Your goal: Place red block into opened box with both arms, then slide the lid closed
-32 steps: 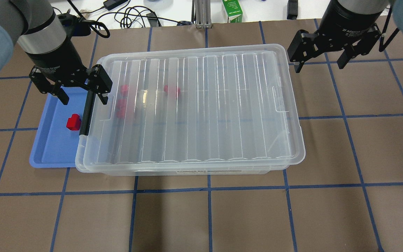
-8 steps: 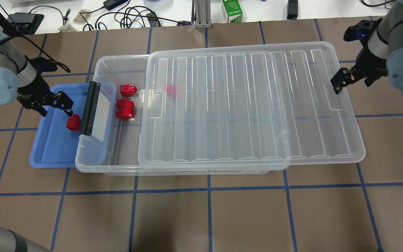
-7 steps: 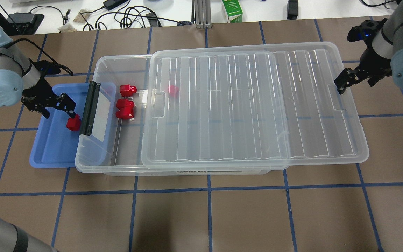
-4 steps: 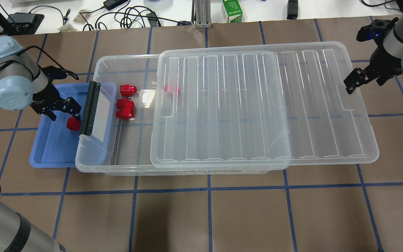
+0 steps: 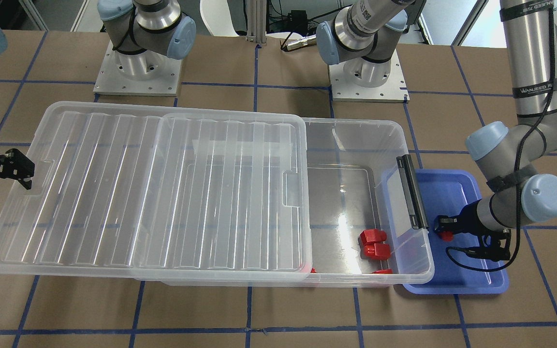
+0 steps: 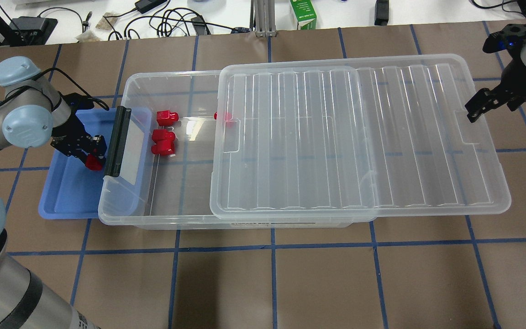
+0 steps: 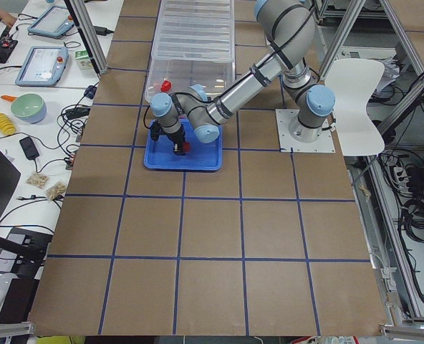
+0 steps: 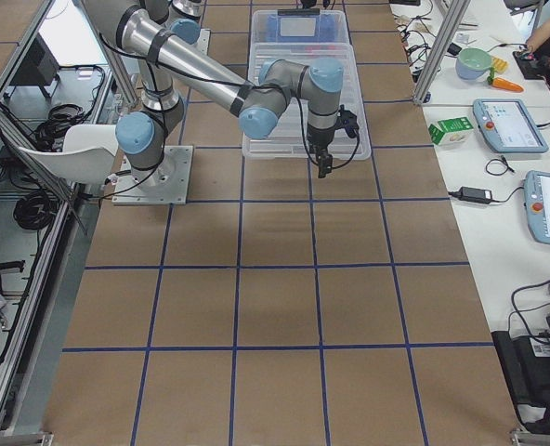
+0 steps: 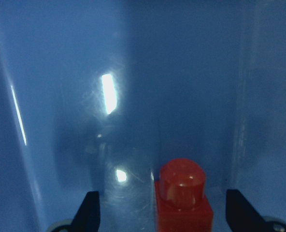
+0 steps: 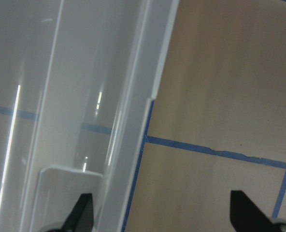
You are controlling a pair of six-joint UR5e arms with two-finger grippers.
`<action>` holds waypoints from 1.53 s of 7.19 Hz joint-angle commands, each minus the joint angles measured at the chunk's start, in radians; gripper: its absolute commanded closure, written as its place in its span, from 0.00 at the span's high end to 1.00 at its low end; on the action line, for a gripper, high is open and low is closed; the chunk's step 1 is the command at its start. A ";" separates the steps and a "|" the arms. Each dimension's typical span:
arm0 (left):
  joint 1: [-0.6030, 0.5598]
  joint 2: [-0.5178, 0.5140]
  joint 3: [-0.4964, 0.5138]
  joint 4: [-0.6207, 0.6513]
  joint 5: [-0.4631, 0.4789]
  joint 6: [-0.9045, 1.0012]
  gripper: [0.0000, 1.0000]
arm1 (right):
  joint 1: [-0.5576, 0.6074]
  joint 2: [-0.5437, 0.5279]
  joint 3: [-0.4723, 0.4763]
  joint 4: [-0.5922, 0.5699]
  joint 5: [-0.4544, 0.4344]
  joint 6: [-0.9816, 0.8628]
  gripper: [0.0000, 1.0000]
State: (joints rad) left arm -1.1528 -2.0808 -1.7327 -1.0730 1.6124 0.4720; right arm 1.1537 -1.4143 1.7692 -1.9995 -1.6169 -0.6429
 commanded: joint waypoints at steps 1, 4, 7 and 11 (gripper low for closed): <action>-0.001 0.018 0.013 -0.021 -0.031 0.007 0.00 | -0.002 -0.006 -0.002 0.002 0.000 -0.001 1.00; -0.010 0.111 0.149 -0.245 -0.028 -0.001 0.00 | 0.001 -0.020 -0.124 0.142 0.014 0.011 1.00; -0.022 0.253 0.301 -0.586 -0.040 -0.035 0.00 | 0.001 -0.128 -0.332 0.515 0.012 0.034 1.00; -0.235 0.334 0.277 -0.593 -0.088 -0.293 0.00 | 0.041 -0.242 -0.271 0.539 0.019 0.201 1.00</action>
State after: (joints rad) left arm -1.3217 -1.7537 -1.4478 -1.6667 1.5318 0.2741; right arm 1.1716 -1.6439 1.4882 -1.4603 -1.6001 -0.5083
